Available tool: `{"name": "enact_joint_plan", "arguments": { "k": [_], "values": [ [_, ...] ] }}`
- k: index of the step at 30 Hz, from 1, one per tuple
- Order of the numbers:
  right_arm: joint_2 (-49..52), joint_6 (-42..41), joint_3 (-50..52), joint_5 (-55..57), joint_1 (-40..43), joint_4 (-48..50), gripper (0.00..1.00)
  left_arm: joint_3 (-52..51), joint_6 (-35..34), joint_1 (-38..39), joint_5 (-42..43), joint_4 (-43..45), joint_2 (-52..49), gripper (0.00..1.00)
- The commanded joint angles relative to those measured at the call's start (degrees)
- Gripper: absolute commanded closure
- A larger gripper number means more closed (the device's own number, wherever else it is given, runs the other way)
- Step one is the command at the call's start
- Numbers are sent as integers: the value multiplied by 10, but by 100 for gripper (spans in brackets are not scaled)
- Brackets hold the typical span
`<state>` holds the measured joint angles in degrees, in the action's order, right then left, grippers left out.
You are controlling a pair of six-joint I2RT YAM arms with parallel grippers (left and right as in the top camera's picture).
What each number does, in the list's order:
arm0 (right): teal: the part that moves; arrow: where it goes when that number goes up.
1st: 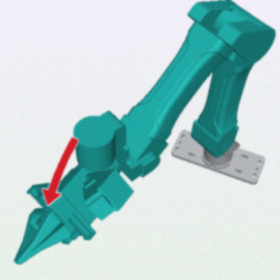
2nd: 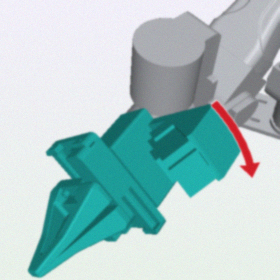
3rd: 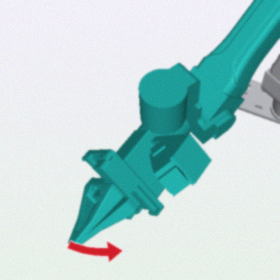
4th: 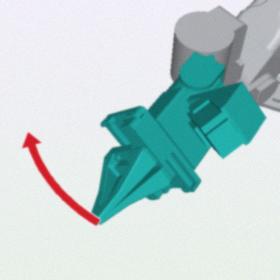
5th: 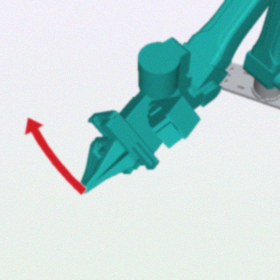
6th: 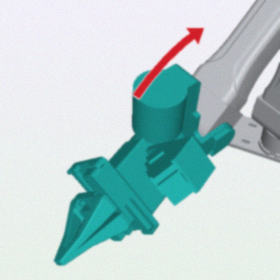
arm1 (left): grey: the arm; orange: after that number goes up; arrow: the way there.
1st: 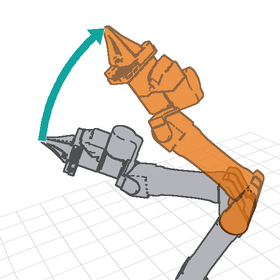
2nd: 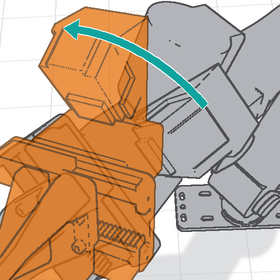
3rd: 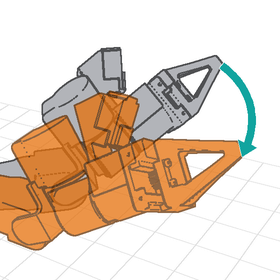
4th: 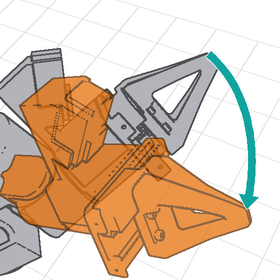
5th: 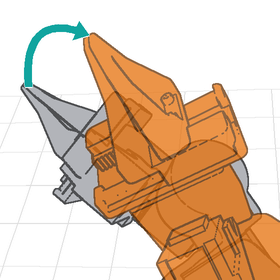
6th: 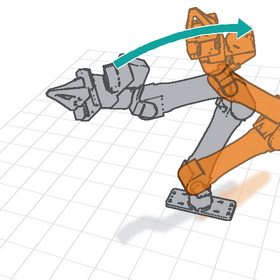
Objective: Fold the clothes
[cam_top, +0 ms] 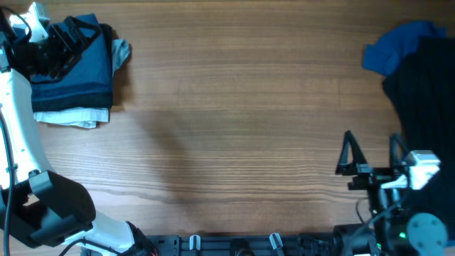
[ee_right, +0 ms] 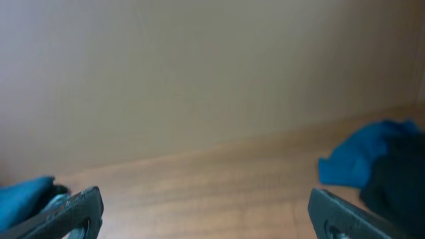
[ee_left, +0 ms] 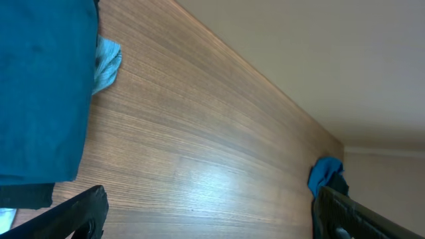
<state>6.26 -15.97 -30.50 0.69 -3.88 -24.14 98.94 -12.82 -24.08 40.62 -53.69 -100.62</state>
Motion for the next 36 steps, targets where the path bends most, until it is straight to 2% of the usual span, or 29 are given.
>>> {"name": "enact_joint_plan", "arguments": {
  "k": [1,2,6,9,12,17,25,32,36],
  "values": [
    [-45,-77,105,5,1,90,0,1,-5,3,9,2,-4,0],
    [-50,-105,157,5,1,158,0,1,-5,3,9,2,-4,0],
    [-52,-110,229,1,1,269,0,1,-5,3,9,2,-4,0],
    [-61,-101,258,2,1,312,0,1,-5,3,9,1,-4,0],
    [-61,-56,261,2,1,336,0,1,-5,3,9,1,-4,0],
    [-61,41,267,-7,1,336,0,1,-5,3,9,1,-4,0],
    [-61,45,302,-7,1,321,0,1,-5,3,9,2,-4,0],
    [-61,129,302,-33,1,261,0,1,-5,3,9,2,-4,0],
    [-61,115,302,-38,1,243,0,1,-5,3,9,1,-4,0]
  ]
}}
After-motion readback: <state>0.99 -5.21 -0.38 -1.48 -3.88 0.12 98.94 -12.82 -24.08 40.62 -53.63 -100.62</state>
